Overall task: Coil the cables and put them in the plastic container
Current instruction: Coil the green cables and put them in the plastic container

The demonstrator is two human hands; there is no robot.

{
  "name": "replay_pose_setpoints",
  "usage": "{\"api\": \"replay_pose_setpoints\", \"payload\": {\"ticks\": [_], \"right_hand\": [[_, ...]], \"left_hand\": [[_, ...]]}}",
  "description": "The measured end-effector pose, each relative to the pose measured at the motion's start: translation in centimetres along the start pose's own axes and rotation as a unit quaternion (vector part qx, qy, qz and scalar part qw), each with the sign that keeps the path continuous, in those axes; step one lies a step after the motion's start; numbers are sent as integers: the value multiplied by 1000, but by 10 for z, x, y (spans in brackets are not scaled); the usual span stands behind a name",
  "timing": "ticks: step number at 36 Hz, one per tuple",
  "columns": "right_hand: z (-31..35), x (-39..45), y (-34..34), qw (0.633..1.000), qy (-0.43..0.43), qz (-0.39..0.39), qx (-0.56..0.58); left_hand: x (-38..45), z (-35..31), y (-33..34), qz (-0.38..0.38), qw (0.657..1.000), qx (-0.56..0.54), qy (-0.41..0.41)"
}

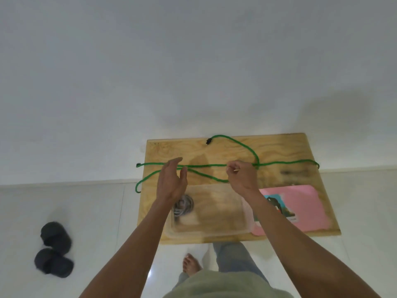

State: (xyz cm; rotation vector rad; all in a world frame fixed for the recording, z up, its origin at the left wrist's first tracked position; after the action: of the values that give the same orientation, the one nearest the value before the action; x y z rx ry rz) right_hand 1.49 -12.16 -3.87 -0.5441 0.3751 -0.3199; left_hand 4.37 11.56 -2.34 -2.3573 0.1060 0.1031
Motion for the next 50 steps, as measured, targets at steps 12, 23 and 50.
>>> {"api": "replay_pose_setpoints", "payload": {"ticks": [12,23,50], "right_hand": [[-36,107,-8,993,29,37,-110],[-78,146,-29,967,86,43,-234],[204,67,-111,956,-106,-67,264]], "left_hand": [[91,-25,84,116,988,98,-20],[157,-42,147,152,976,148,-51],[59,-121,-7,34,975,-210,62]]}}
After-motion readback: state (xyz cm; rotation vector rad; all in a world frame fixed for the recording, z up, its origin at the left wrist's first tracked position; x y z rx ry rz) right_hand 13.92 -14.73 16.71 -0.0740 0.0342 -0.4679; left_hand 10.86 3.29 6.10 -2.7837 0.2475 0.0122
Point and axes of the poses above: each hand's wrist, its own x-axis towards the middle knuckle, its own y-axis out of the palm, z = x × y, the point moved 6 cm from there along x, towards the middle knuckle, and after that the axes turned 1 degree about x, right-handed, at the moved point
